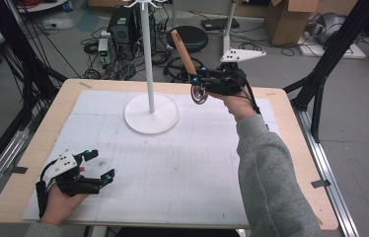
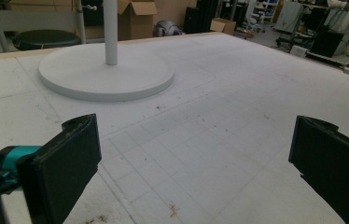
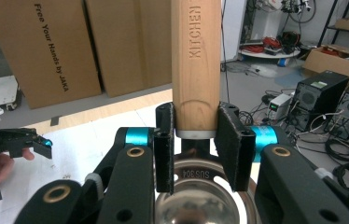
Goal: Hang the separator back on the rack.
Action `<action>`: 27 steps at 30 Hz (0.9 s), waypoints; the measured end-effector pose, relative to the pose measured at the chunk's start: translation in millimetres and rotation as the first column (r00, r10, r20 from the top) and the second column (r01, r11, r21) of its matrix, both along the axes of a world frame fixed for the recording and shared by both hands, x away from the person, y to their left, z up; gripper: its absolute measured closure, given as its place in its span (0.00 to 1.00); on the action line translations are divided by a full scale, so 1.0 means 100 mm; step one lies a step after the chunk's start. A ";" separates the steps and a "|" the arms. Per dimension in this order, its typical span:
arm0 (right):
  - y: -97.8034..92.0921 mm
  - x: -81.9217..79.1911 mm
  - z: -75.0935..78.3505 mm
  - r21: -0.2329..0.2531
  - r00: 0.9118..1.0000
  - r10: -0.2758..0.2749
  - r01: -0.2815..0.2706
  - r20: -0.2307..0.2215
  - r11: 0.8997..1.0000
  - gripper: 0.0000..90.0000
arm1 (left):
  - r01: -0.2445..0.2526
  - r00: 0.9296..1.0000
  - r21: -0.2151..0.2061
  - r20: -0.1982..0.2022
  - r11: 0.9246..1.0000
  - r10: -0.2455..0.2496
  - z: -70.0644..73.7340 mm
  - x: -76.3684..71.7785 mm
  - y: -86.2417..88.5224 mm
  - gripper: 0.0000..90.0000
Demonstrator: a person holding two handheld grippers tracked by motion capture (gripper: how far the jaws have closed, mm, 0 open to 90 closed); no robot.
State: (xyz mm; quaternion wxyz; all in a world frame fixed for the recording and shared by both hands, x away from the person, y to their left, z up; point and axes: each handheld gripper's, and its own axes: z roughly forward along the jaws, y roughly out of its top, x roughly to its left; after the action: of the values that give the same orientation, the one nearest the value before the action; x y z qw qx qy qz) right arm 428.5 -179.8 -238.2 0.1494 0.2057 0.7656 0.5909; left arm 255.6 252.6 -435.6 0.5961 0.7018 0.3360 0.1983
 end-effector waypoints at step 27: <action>0.14 0.18 0.12 0.041 1.000 -0.005 0.004 0.021 0.999 0.78 | 0.001 1.000 -0.031 -0.006 1.000 -0.001 -0.01 0.00 0.04 0.03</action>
State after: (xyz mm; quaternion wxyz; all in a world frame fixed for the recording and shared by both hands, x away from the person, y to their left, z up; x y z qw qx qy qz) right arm 446.8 -165.3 -226.7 0.1545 0.2044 0.7513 0.6082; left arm 256.0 256.1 -436.5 0.6062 0.6931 0.3404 0.1905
